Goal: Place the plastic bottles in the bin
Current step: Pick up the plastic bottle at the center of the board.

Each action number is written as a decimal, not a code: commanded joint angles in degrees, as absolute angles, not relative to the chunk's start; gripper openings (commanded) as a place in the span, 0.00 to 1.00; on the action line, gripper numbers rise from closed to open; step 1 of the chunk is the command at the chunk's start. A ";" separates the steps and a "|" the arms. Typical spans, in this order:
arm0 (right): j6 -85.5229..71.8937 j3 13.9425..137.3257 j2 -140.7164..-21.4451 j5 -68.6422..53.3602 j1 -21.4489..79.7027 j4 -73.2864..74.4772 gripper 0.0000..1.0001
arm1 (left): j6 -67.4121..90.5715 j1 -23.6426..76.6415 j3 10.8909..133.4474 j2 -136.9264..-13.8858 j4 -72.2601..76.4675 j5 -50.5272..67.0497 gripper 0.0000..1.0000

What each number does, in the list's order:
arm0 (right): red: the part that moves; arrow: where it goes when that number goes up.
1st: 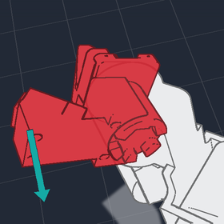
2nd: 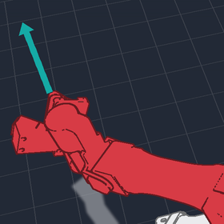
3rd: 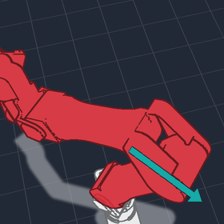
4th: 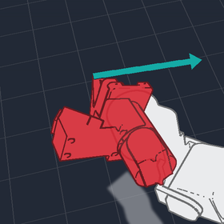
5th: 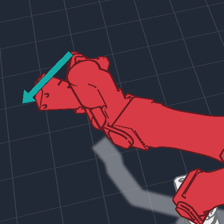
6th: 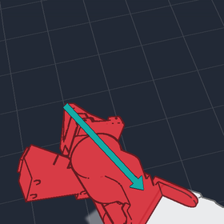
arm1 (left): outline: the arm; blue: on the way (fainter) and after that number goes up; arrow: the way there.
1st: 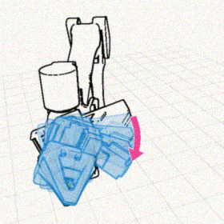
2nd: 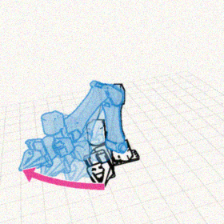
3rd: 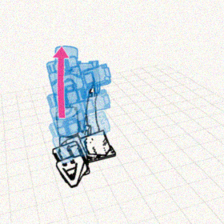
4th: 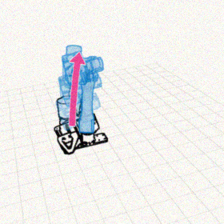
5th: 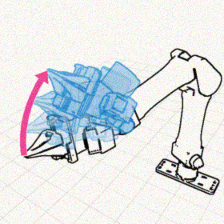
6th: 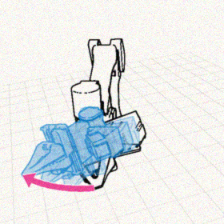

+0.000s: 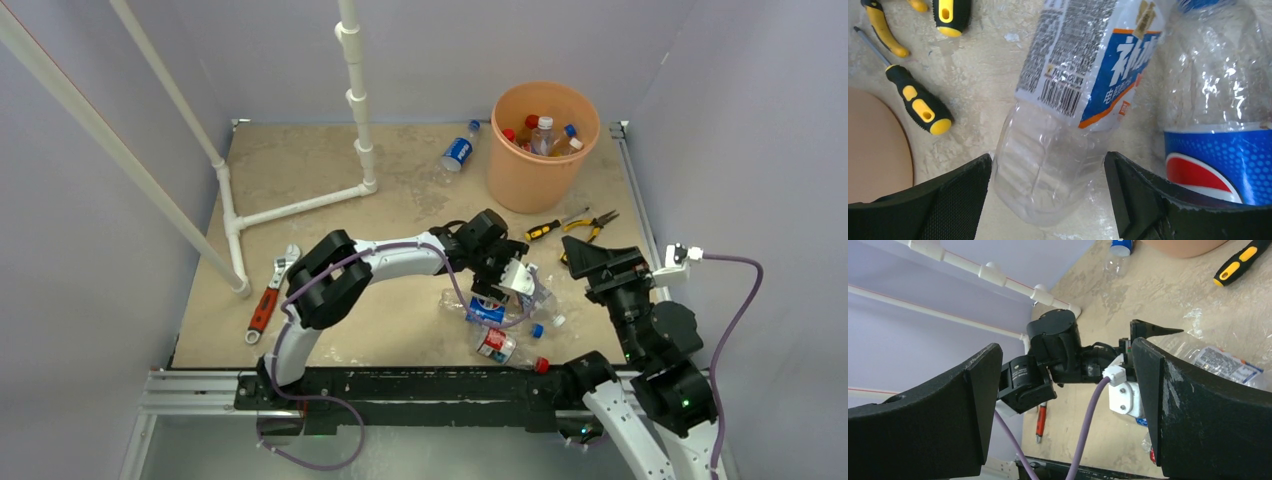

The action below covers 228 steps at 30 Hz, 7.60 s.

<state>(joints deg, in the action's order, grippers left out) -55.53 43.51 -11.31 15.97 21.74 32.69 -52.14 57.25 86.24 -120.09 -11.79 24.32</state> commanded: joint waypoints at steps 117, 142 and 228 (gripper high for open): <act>-25.93 59.58 -48.53 -27.16 31.82 -1.14 0.00 | 16.91 64.42 29.62 -48.05 32.54 0.55 0.90; -16.24 60.99 -47.86 -33.63 32.35 9.58 0.00 | 10.22 64.18 47.11 -65.90 29.09 4.28 0.99; 6.52 95.51 -74.92 44.06 26.50 -20.81 0.00 | 19.99 64.20 33.51 -25.52 1.81 -27.29 0.96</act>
